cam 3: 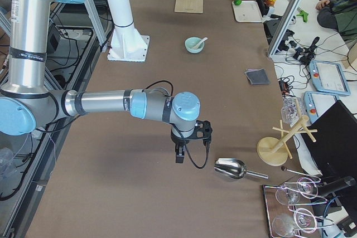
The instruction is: Place spoon in bowl
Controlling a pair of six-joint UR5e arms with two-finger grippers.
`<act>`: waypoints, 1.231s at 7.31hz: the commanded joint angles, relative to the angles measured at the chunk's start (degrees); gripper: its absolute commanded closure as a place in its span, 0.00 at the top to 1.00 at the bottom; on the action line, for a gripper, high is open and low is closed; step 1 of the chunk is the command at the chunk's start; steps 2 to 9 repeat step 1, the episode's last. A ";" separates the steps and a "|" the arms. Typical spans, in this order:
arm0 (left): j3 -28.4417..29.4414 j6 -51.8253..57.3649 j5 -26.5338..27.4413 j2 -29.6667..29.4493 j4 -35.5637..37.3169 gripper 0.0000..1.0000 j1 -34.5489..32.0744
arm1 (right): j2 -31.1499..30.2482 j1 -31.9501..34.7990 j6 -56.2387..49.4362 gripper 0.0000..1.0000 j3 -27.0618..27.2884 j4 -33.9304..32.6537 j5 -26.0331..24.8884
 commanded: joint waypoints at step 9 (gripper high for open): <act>0.09 0.06 0.00 0.09 0.06 0.98 -0.03 | 0.00 0.00 -0.02 1.00 0.09 0.00 0.00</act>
